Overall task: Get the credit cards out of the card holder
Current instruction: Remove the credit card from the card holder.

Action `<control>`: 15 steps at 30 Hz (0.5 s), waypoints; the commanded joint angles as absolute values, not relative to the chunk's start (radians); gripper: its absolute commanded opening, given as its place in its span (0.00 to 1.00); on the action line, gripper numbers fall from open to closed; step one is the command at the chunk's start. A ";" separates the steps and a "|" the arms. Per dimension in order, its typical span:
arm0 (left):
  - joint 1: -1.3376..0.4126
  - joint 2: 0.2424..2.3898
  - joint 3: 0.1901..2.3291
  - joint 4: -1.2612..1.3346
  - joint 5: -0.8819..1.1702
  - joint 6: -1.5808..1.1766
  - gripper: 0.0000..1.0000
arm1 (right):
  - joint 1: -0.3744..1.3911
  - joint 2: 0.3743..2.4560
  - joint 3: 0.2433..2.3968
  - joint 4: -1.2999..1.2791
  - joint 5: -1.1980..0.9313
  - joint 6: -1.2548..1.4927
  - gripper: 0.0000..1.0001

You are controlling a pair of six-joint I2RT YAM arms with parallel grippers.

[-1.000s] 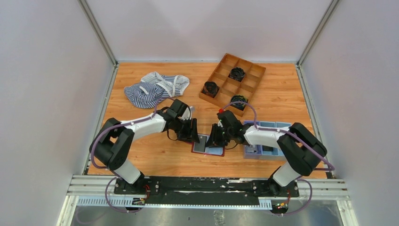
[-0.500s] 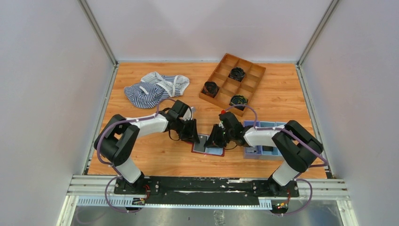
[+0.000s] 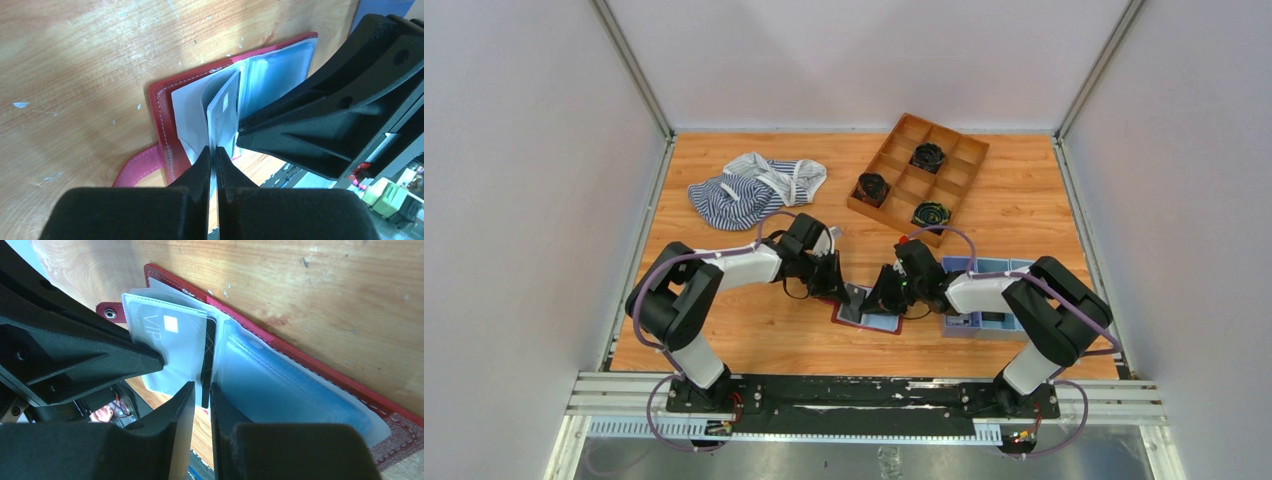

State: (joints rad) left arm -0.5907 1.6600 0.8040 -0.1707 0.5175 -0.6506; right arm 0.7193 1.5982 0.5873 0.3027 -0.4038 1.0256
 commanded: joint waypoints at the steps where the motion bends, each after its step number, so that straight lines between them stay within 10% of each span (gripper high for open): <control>1: -0.601 1.684 0.791 -0.197 0.497 -0.624 0.00 | 0.691 1.593 0.538 0.308 -0.379 1.051 0.22; 7: -0.601 1.668 0.821 -0.270 0.444 -0.590 0.36 | 0.690 1.633 0.535 0.340 -0.396 1.068 0.22; 15: -0.601 1.647 0.832 -0.286 0.399 -0.591 0.37 | 0.688 1.641 0.537 0.338 -0.400 1.065 0.21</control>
